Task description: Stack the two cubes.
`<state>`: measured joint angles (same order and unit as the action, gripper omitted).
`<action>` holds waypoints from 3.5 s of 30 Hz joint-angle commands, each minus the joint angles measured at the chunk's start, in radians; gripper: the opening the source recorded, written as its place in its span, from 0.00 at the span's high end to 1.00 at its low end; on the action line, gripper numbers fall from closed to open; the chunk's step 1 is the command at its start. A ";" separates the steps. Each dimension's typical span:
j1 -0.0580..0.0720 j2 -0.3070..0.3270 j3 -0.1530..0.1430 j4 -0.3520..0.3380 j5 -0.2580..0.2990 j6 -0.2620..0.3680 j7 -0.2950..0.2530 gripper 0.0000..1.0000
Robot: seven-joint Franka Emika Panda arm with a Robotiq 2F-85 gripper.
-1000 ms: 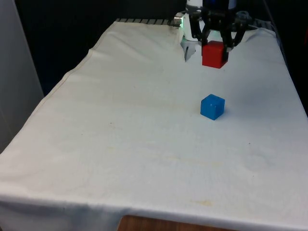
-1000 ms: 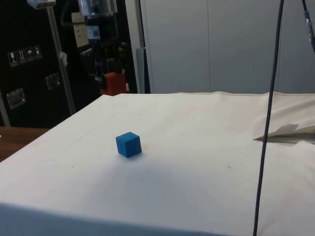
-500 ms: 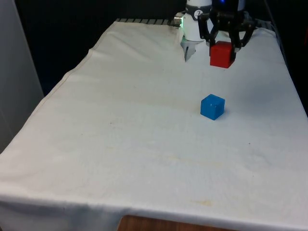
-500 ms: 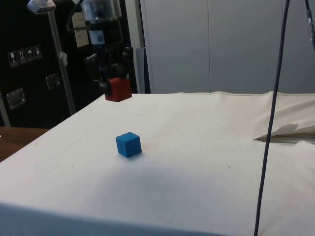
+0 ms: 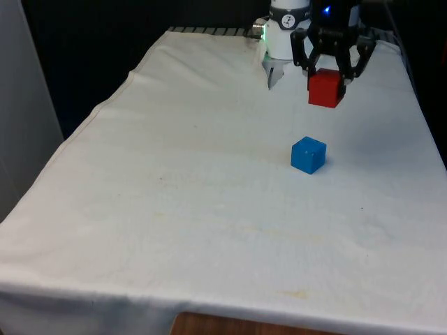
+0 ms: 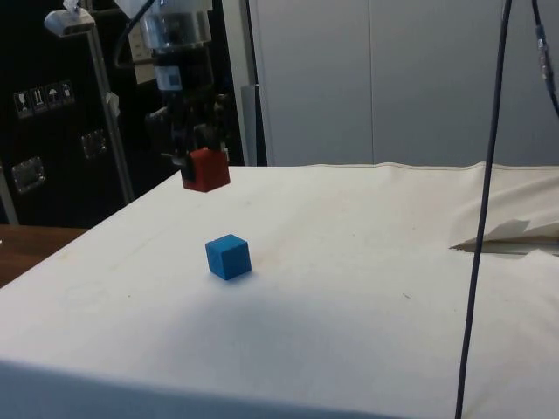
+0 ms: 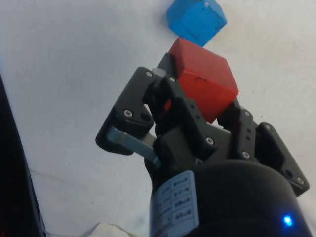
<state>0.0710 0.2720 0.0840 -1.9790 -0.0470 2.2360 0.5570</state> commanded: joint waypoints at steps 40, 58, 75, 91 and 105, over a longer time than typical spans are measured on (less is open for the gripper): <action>-0.019 0.157 0.007 -0.049 0.005 0.220 -0.006 0.98; -0.017 0.175 -0.007 -0.045 -0.001 0.213 -0.010 0.68; -0.018 0.152 -0.006 -0.039 0.001 0.185 -0.012 0.00; -0.024 0.060 -0.003 -0.014 0.010 0.081 -0.053 0.00; -0.026 -0.031 -0.009 -0.033 0.010 0.031 -0.145 0.00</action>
<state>0.0480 0.2450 0.0720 -2.0090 -0.0470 2.2670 0.4230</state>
